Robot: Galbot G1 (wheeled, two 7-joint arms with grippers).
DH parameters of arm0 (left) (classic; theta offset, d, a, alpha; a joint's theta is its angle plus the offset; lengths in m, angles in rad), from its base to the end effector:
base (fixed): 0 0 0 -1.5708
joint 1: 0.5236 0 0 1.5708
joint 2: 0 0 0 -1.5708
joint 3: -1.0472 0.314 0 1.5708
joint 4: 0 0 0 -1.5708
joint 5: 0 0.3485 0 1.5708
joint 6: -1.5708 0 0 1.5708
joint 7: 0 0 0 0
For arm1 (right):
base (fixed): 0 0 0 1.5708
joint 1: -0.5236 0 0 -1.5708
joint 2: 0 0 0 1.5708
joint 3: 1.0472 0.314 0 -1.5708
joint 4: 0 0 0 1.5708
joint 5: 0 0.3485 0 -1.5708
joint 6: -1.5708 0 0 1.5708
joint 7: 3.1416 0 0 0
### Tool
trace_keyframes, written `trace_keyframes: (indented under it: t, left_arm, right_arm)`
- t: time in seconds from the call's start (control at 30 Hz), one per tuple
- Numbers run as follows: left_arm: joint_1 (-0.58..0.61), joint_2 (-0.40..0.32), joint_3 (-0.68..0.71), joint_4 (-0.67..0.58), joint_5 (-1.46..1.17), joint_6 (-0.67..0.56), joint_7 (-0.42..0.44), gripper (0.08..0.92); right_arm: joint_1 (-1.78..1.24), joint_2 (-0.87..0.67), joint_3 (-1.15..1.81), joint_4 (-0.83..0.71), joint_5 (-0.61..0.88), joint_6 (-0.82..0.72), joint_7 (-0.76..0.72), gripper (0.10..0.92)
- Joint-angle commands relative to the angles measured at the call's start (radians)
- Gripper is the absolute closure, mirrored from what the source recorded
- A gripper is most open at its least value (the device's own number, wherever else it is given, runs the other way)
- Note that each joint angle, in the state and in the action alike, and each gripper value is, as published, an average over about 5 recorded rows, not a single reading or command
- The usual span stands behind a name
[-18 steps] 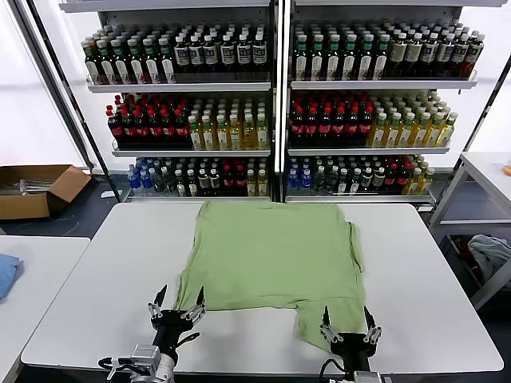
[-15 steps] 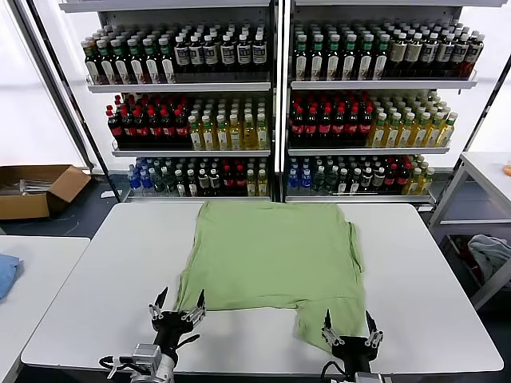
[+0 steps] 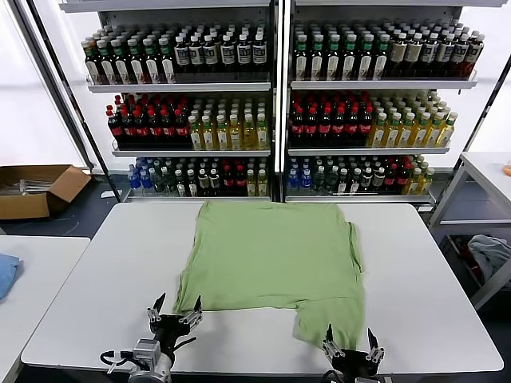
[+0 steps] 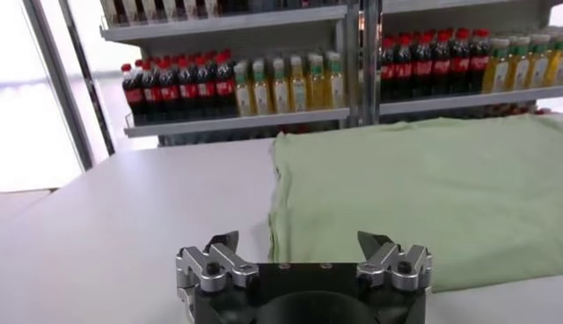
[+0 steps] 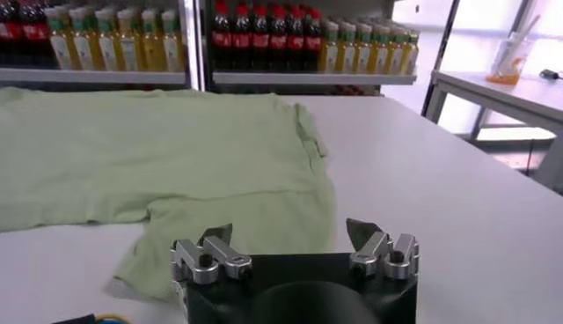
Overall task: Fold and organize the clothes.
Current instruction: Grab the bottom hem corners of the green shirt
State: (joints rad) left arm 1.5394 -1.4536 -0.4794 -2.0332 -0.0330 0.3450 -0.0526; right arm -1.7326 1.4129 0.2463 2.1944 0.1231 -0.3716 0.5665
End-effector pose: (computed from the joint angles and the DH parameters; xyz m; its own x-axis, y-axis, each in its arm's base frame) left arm 0.1994 0.0048 -0.2874 -0.9295 0.0160 0.3685 0.0443 0.9967 0.0686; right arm 0.1339 0.0591 -0.2661 -0.8643 0.2143 0.4550 0.2008 0.9765 -0.0784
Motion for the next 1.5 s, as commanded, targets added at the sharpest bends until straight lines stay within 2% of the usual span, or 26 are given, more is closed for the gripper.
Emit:
trace_keyframes:
  t: [0.03,0.5,0.63,1.33,1.5]
  left_arm:
    - [-0.012,0.001,-0.002,0.037,-0.011,0.017,-0.001,0.177]
    - [-0.001,0.002,0.0,0.052,-0.011,0.016,0.0,0.177]
    - [0.004,0.002,0.0,0.06,-0.013,0.018,0.002,0.209]
    - [-0.011,0.002,-0.005,0.077,-0.043,0.014,-0.002,0.806]
    - [-0.015,0.003,-0.004,0.066,-0.058,-0.045,-0.011,0.907]
  right_arm:
    - [-0.005,0.009,-0.001,-0.01,0.018,-0.01,0.014,0.203]
    - [0.0,0.023,-0.026,-0.05,0.023,0.002,0.015,0.206]
    - [-0.005,0.027,-0.029,-0.061,0.023,0.012,0.014,0.273]
    - [-0.015,0.002,-0.005,-0.07,0.032,0.055,0.008,0.871]
    - [-0.015,-0.009,0.006,-0.045,0.032,0.064,-0.02,0.912]
